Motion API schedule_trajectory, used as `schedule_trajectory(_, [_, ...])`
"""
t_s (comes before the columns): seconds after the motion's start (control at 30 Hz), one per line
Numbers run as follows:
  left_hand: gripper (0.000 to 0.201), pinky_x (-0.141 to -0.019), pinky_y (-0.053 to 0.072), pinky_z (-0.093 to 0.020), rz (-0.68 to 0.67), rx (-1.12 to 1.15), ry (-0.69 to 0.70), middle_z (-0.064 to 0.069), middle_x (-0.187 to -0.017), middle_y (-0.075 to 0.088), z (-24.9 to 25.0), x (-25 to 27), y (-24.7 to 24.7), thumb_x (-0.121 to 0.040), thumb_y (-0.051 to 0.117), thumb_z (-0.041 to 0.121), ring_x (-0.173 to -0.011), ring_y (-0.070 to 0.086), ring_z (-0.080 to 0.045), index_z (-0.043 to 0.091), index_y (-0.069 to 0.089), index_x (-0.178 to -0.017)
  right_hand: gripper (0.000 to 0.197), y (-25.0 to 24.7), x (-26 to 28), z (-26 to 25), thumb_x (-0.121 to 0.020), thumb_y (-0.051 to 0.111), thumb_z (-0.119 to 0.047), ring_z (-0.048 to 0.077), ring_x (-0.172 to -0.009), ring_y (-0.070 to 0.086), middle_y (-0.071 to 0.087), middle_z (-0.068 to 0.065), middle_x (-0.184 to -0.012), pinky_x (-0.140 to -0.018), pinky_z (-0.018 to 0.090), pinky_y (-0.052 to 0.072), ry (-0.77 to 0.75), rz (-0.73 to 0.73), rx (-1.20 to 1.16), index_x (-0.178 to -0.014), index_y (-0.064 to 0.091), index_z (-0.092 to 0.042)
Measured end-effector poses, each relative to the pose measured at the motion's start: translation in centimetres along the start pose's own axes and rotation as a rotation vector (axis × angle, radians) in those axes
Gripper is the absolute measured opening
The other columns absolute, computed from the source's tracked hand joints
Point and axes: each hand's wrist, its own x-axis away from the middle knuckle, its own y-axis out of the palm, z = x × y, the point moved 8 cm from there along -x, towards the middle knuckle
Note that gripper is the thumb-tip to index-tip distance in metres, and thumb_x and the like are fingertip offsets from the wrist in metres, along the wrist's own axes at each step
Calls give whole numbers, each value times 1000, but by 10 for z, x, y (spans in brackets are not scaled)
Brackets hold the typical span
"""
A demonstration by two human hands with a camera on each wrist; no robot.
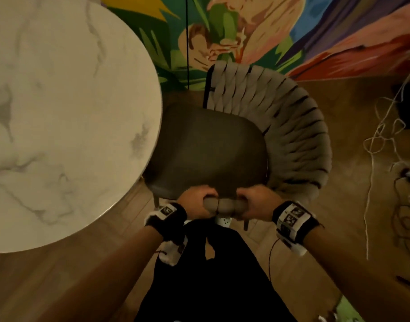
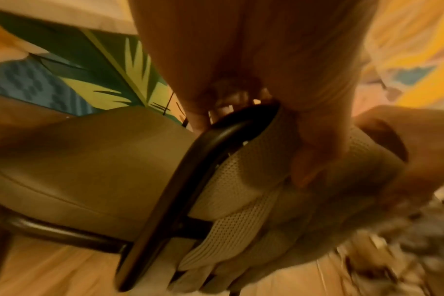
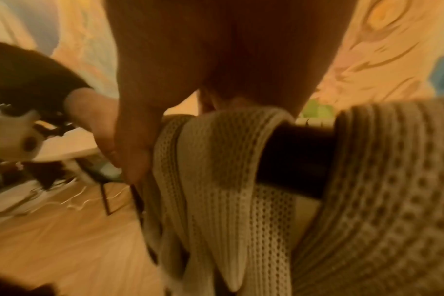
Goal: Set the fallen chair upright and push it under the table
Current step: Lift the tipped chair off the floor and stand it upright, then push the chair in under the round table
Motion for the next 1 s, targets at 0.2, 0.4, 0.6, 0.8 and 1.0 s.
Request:
schedule_trajectory(0.2, [38, -91, 48, -32, -301, -149, -36, -9, -119, 64, -39, 34, 90, -76, 70, 24, -108, 60, -26, 15, 65, -113, 66, 103, 10, -14, -75, 72, -39, 34, -120, 52, 55, 12, -132, -97, 37, 41, 1, -270, 56, -131, 46, -15])
schedule_trajectory(0.4, [18, -63, 41, -10, -184, 22, -289, 12, -77, 61, -95, 52, 101, -81, 62, 10, -61, 53, 7, 10, 72, -97, 56, 197, 8, -10, -87, 53, -33, 40, -118, 53, 51, 23, -133, -99, 45, 45, 6, -310, 126, -134, 42, -4])
schedule_trajectory(0.6, [18, -57, 46, -26, 212, 424, -703, -2, -72, 66, -146, 97, 105, -88, 58, 17, -62, 60, -17, 18, 62, -70, 32, 195, 27, 11, -89, 55, -22, 29, -113, 60, 68, 5, -105, -85, 26, 42, 69, -174, -329, -114, 66, -6])
schedule_trajectory(0.8, [21, -57, 42, -24, 269, 625, -829, -15, -91, 68, -147, 137, 179, -92, 52, 13, -64, 59, -20, 16, 62, -74, 11, 173, 91, 144, -85, 60, -26, 24, -90, 67, 73, 5, -92, -85, 40, 54, 333, 230, -749, -79, 68, -24])
schedule_trajectory(1.0, [31, -93, 45, -42, 441, 1213, -1052, -16, -131, 56, -134, 168, 245, -98, 41, 22, -114, 56, -32, 5, 53, -121, 20, 213, 147, 235, -88, 59, -24, 24, -69, 60, 67, 12, -83, -64, 34, 49, 698, 446, -1386, -101, 63, -9])
